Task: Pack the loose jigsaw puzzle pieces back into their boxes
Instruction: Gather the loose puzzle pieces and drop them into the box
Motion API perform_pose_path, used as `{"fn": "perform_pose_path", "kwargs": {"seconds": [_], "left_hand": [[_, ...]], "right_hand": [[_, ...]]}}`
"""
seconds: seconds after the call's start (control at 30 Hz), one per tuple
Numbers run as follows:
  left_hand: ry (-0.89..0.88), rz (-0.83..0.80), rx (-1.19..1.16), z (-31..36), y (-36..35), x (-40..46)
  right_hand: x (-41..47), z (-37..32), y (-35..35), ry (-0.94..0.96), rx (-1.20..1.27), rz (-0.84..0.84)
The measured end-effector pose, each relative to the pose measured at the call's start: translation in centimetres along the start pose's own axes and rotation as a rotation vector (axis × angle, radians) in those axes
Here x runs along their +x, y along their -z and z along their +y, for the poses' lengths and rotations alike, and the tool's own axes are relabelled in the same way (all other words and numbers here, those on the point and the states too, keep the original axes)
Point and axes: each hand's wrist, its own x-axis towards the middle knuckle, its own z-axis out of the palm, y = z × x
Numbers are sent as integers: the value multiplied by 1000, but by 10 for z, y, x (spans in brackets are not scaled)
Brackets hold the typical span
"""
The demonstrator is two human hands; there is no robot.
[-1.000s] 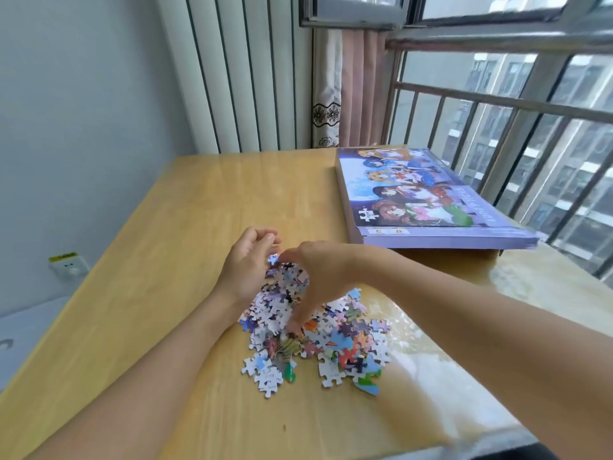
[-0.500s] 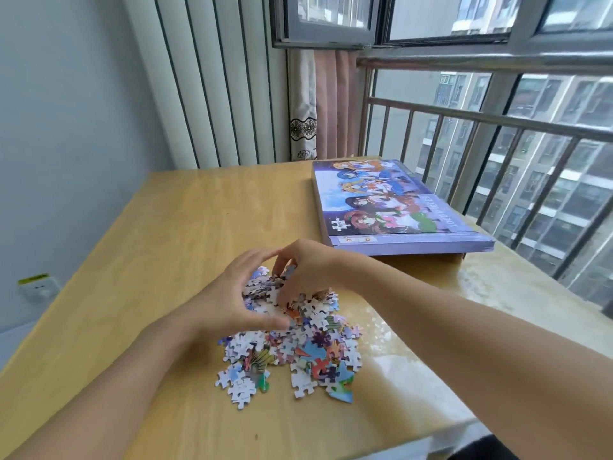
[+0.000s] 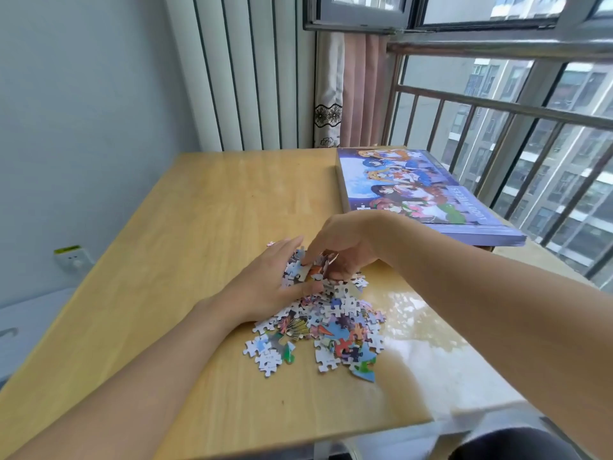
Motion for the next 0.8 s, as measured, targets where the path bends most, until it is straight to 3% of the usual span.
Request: {"fn": "perform_pose_path", "kwargs": {"seconds": [0.13, 0.27, 0.5, 0.8], "left_hand": [[2, 11, 28, 7, 2, -4], [-9, 37, 55, 16, 5, -9], [3, 100, -83, 20, 4, -5], [-79, 447, -315, 21, 18, 3]], "right_hand": [[4, -5, 0, -13, -88, 32], [3, -6, -6, 30, -16, 31], [-2, -1, -10, 60, 12, 23], [-27, 36, -4, 371, 359, 344]]}}
